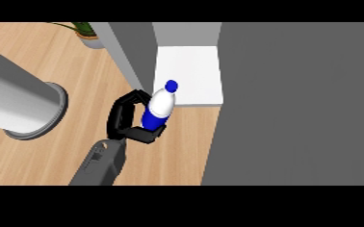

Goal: Pick up the bottled water, place it into the cabinet and close the cabinet

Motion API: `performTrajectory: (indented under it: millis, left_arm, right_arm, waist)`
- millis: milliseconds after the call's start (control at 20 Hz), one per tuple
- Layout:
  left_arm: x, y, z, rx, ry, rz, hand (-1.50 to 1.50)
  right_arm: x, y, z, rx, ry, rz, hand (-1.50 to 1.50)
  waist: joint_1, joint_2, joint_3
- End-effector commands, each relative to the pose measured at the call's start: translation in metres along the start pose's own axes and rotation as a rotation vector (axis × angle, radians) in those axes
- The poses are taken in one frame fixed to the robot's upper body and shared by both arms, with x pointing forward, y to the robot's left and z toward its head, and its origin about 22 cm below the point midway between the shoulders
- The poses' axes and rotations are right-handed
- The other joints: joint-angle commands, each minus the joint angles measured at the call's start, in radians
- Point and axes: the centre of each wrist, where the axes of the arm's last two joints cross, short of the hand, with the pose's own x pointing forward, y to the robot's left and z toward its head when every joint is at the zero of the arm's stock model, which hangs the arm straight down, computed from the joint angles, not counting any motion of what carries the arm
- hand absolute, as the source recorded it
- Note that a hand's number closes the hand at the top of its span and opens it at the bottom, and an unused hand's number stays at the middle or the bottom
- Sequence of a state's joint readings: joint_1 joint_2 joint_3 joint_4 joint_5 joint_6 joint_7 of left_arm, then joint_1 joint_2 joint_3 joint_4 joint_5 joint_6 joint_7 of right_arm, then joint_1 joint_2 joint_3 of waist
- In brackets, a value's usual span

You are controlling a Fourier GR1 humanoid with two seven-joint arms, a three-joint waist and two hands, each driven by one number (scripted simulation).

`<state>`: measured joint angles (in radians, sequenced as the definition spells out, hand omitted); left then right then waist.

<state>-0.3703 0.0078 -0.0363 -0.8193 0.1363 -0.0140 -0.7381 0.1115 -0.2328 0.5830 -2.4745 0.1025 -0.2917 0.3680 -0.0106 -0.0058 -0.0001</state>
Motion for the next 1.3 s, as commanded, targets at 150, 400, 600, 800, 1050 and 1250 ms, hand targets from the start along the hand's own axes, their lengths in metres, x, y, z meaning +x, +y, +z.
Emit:
performTrajectory:
  millis: [150, 400, 600, 800, 1050, 1250]
  left_arm:
    - [0.037, -0.053, -0.014, -0.013, 0.0, 0.067, 1.5]
    - [0.068, -0.09, -0.04, 0.004, 0.028, 0.071, 1.5]
    - [0.066, -0.099, -0.076, 0.018, 0.01, -0.015, 1.5]
    - [0.078, -0.106, -0.093, 0.036, 0.035, -0.042, 1.5]
    - [0.071, -0.116, -0.098, 0.078, 0.091, -0.06, 1.5]
    - [0.06, -0.106, -0.103, 0.118, 0.114, -0.051, 1.5]
  right_arm:
    - [0.021, -0.006, 0.017, -0.033, -0.049, 0.04, -1.5]
    - [0.019, 0.005, 0.011, -0.039, -0.044, 0.011, -1.5]
    - [0.012, -0.005, 0.014, -0.004, -0.042, 0.042, -1.5]
    - [0.015, -0.002, 0.019, -0.029, -0.048, 0.018, -1.5]
    - [0.024, -0.006, 0.028, -0.023, -0.042, 0.014, -1.5]
    - [0.022, -0.011, 0.028, -0.008, -0.048, 0.006, -1.5]
  waist:
    - [0.001, 0.0, 0.0]
    - [-0.003, 0.002, 0.0]
    - [-0.018, 0.007, 0.0]
    - [-0.009, 0.005, 0.0]
    - [-0.027, 0.007, 0.0]
    - [-0.023, 0.009, 0.0]
